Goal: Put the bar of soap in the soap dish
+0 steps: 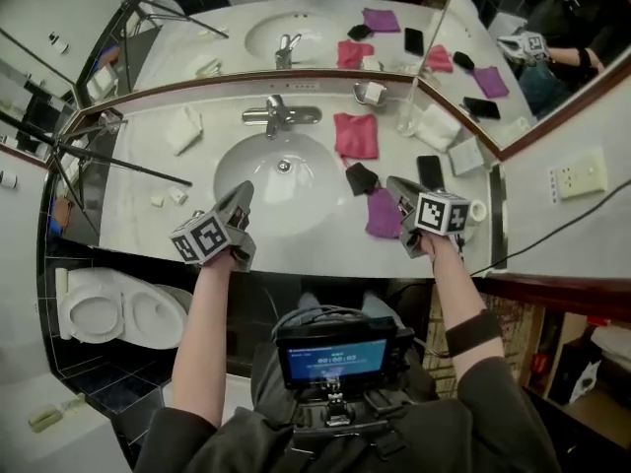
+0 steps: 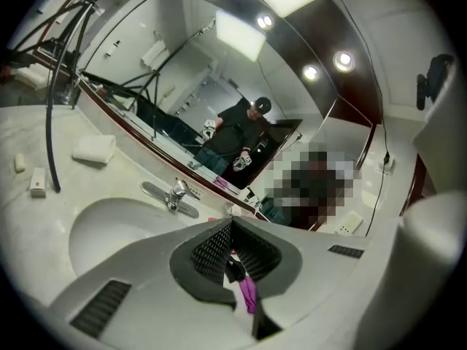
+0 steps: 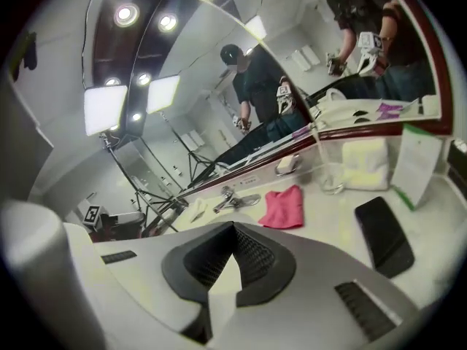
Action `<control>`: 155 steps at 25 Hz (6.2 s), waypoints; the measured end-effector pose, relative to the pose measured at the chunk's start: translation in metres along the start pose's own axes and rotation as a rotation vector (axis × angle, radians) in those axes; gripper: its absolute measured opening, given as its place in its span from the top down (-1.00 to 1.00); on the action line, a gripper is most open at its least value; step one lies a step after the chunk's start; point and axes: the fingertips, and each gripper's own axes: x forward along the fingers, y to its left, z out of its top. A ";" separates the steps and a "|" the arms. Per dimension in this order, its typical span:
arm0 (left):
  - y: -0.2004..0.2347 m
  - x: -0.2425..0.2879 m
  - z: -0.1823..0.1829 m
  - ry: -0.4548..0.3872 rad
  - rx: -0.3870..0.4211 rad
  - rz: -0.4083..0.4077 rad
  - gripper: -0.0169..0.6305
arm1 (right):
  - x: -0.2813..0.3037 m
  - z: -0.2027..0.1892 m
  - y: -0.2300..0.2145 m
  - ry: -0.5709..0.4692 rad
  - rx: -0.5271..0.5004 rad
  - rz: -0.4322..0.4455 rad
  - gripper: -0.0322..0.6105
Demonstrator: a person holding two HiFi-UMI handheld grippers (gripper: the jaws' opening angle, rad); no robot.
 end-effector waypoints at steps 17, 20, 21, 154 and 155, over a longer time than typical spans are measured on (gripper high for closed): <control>-0.061 0.069 -0.016 0.015 0.537 0.172 0.95 | -0.151 0.006 -0.122 -0.189 -0.316 -0.640 0.83; -0.076 0.085 -0.025 0.045 0.603 0.157 0.95 | -0.163 0.002 -0.132 -0.192 -0.302 -0.681 0.83; -0.080 0.091 -0.028 0.052 0.613 0.148 0.95 | -0.165 0.001 -0.134 -0.189 -0.296 -0.685 0.83; -0.237 0.264 -0.220 0.536 1.773 -0.331 0.71 | -0.229 -0.052 -0.096 -0.275 -0.194 -0.752 0.83; -0.242 0.260 -0.215 0.512 1.721 -0.330 0.83 | -0.230 -0.052 -0.096 -0.271 -0.203 -0.752 0.83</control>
